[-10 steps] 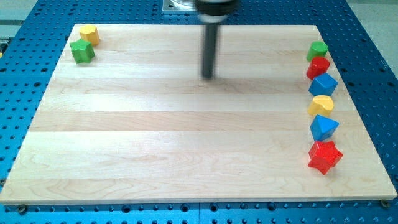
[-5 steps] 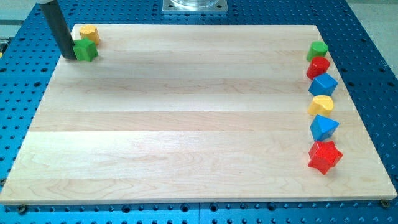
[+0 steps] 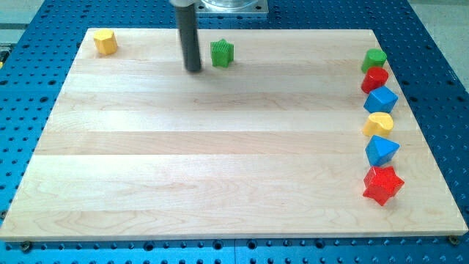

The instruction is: Push the green star into the green circle

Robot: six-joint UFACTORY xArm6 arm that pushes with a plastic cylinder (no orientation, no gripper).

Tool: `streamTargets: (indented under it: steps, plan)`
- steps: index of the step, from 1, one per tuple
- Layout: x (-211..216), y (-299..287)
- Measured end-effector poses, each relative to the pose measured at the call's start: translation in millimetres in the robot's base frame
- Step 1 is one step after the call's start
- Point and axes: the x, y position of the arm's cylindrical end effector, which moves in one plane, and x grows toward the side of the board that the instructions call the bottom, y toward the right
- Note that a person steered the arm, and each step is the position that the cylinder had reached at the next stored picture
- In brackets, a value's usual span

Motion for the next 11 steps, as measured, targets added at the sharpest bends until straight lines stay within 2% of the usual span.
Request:
streamTargets:
  steps: [1,2,3,4,6,7,9,10,11]
  plan:
    - [-3,92]
    - [3,71]
    - [-24,53]
    - [-43,79]
    - [-43,243]
    - [-43,271]
    - [-57,261]
    - [-80,275]
    - [-76,283]
